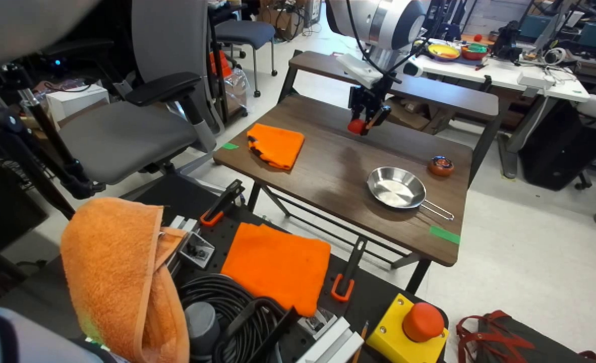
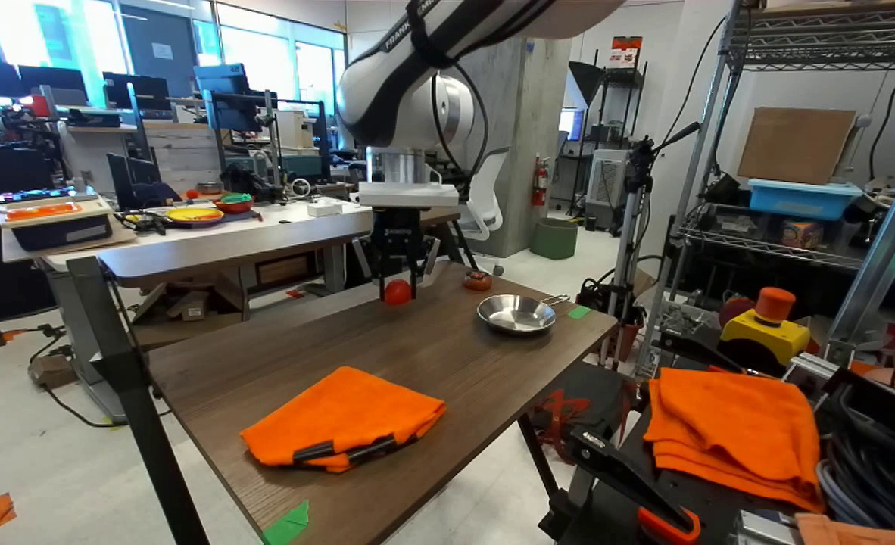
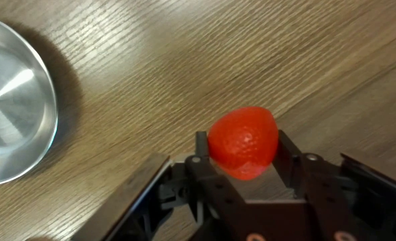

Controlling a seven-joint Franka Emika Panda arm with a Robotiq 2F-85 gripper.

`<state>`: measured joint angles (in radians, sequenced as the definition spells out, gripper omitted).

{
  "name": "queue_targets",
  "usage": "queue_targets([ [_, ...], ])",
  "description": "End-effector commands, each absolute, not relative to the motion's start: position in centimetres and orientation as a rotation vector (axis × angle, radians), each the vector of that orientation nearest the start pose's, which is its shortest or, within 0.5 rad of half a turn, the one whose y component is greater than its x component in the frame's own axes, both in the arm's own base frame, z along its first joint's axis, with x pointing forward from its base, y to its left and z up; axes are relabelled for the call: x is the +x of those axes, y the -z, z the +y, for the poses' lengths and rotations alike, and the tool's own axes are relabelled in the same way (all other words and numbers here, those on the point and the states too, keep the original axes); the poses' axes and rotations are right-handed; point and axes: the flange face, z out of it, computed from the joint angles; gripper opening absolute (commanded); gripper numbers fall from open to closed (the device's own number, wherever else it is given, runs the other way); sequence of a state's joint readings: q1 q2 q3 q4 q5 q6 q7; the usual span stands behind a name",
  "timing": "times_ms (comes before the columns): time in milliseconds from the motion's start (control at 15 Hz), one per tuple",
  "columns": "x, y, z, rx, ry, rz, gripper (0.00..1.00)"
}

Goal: Remove the red object from the pan

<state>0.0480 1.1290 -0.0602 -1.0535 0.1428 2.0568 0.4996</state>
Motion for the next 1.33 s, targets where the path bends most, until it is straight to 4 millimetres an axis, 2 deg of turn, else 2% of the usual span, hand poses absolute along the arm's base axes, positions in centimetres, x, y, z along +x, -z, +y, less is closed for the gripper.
queue_targets([
  [0, 76.9, -10.4, 1.0, -3.03, -0.218, 0.895, 0.24],
  [400, 76.9, -7.5, 0.1, -3.092, -0.237, 0.943, 0.24],
  [467, 77.0, -7.7, 0.1, -3.1, -0.238, 0.953, 0.69],
  [667, 76.9, -8.9, 0.4, -3.118, -0.3, 0.893, 0.88],
  [733, 76.6, -10.1, 0.5, -3.109, -0.349, 0.849, 0.96],
  [800, 76.5, -11.4, 0.6, -3.103, -0.382, 0.788, 0.99],
  [1067, 75.9, -18.0, -0.7, -3.109, -0.423, 0.443, 1.0],
  [1133, 76.9, -14.8, 0.0, -3.131, -0.363, 0.579, 1.0],
  [1267, 76.7, -17.7, -0.7, -3.129, -0.374, 0.499, 1.0],
])
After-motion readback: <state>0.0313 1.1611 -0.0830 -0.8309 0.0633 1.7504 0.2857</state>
